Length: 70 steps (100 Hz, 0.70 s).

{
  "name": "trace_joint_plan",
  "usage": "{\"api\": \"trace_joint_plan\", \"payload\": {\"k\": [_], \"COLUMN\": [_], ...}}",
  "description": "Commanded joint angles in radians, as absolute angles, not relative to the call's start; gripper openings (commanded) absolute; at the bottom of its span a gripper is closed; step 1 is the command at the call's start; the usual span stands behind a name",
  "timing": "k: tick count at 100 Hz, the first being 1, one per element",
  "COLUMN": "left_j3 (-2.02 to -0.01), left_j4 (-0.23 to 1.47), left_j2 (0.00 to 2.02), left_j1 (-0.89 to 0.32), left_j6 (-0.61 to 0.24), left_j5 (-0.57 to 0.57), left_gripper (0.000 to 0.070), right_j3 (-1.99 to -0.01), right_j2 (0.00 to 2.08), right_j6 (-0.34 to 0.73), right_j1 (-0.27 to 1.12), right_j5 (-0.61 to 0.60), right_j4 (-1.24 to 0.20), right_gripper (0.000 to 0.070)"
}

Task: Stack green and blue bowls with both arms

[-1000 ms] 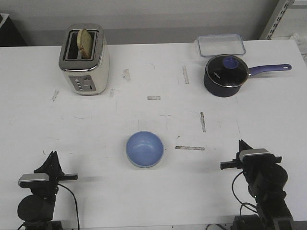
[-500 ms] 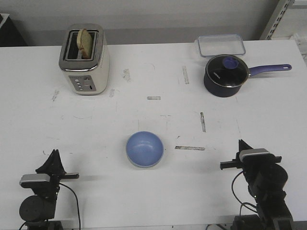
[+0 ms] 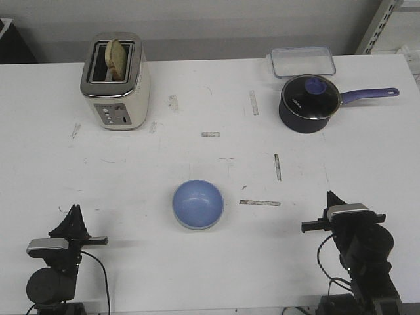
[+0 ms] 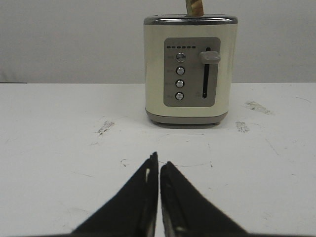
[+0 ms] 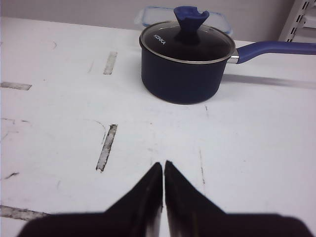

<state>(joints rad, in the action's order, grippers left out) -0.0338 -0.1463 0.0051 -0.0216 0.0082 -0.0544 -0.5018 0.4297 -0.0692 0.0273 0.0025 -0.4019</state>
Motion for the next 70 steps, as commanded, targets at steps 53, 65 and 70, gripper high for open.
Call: {"api": "trace_joint_plan", "payload": {"k": [53, 65, 70], "left_j3": [-0.012, -0.012, -0.012], "left_j4": [-0.159, -0.159, -0.158], "left_j2": [0.003, 0.003, 0.003], "left_j1": [-0.02, -0.02, -0.02], "left_j6": [-0.001, -0.001, -0.001], "left_j5": [-0.055, -0.055, -0.055], "left_gripper": [0.0001, 0.0001, 0.0001], "right_j3": [-0.311, -0.189, -0.144], "right_j2": [0.289, 0.197, 0.15], "right_j6": [-0.076, -0.046, -0.036], "right_j1": [-0.046, -0.048, -0.047], "right_j5": [-0.002, -0.002, -0.002], "right_j4": [-0.166, -0.087, -0.069], "right_gripper": [0.0, 0.0, 0.0]}}
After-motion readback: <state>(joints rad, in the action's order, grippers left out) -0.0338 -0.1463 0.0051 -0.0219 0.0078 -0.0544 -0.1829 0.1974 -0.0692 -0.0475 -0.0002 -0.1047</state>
